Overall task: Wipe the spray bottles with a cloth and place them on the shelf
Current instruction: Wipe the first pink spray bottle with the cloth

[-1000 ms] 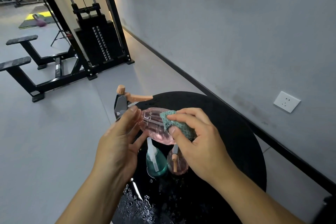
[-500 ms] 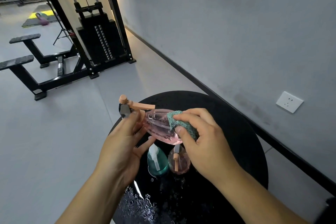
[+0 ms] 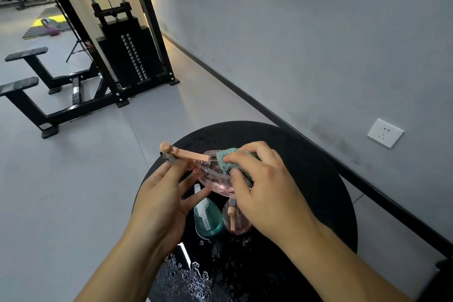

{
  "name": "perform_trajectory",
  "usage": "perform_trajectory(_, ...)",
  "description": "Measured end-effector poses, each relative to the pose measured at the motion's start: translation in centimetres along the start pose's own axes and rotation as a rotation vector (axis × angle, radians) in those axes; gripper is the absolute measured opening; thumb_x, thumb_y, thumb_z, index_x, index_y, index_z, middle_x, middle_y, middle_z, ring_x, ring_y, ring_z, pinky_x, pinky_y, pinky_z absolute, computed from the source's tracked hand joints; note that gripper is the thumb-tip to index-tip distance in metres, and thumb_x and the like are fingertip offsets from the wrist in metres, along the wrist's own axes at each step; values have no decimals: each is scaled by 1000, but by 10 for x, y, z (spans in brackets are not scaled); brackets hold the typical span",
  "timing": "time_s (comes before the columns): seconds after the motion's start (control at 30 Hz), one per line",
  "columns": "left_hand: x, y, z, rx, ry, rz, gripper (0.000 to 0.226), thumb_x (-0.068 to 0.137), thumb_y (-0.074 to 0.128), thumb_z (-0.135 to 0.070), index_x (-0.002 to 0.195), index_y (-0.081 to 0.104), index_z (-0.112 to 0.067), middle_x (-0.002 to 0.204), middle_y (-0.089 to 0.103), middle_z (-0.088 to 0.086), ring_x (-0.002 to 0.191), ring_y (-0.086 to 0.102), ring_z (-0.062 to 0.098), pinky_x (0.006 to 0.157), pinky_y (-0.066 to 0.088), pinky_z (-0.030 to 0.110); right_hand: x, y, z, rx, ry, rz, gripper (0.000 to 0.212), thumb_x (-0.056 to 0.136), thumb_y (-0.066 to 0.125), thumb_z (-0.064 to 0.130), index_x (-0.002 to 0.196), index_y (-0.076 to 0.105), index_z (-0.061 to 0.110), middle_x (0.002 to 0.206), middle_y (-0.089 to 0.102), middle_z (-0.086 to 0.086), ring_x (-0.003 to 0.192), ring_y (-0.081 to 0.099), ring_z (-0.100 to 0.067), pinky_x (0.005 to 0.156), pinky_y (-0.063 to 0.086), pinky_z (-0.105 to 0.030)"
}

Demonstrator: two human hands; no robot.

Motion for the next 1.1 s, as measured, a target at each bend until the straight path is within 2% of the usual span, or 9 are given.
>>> perform_trajectory(0.2,-5,11,-1,22,45,52,18,102,66,-29,99,78,-15,110,80,5,107,74,22,92,61,50,-2,-1,8,4,-57,30,27,103,57,24,126,67,33,130,44,17,121,40,-2,92,53,-21)
perform_trajectory(0.37,-6,10,-3,34,71,43,17,99,67,-28,102,77,-14,110,79,3,109,73,21,97,59,55,1,-4,-1,-5,11,-7,28,103,53,24,126,66,35,125,45,17,117,43,-5,87,54,-22)
perform_trajectory(0.5,-6,11,-5,40,92,54,18,99,66,-27,104,75,-13,106,78,3,106,73,20,100,58,58,1,-6,-4,59,68,3,29,105,50,24,127,65,35,124,43,18,119,43,-2,79,49,-8)
perform_trajectory(0.67,-7,8,-8,30,119,55,22,93,67,-30,104,73,-12,103,75,4,101,72,18,103,56,59,-1,0,8,26,-57,46,29,102,56,24,127,67,34,127,44,19,121,44,-3,92,53,-20)
perform_trajectory(0.77,-4,2,-10,-9,130,15,14,100,65,-26,97,75,-17,102,75,1,101,71,18,103,55,62,-1,-5,-6,106,79,-5,25,100,58,24,122,66,33,117,44,19,111,56,-5,79,59,-19)
perform_trajectory(0.83,-2,0,-11,-22,131,7,18,103,63,-28,95,76,-18,105,76,1,104,72,19,101,56,62,-2,-7,-12,198,147,-20,23,101,58,21,121,68,29,115,45,16,105,58,3,68,57,-11)
perform_trajectory(0.9,-2,1,-10,-11,130,8,19,100,65,-31,100,77,-16,110,77,3,109,72,22,98,58,59,-2,-7,-10,193,116,-33,25,102,59,20,123,69,28,118,45,18,110,56,3,73,56,-9)
perform_trajectory(1.0,-2,2,-6,17,129,9,22,99,67,-31,106,77,-13,117,78,11,115,72,28,94,61,55,-1,-4,2,118,-9,-3,28,101,60,21,127,68,31,126,46,20,121,49,-4,93,55,-21)
perform_trajectory(1.1,-2,0,-4,-4,114,-7,25,100,67,-31,110,77,-11,123,76,15,121,71,33,95,61,58,-2,-3,8,48,-91,19,28,100,60,22,125,67,33,127,46,20,120,46,-3,94,54,-25)
Point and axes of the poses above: each hand's wrist, its own x-axis towards the middle knuckle, its own y-axis out of the palm, z = x × y, the point moved 5 cm from there along x, towards the middle knuckle
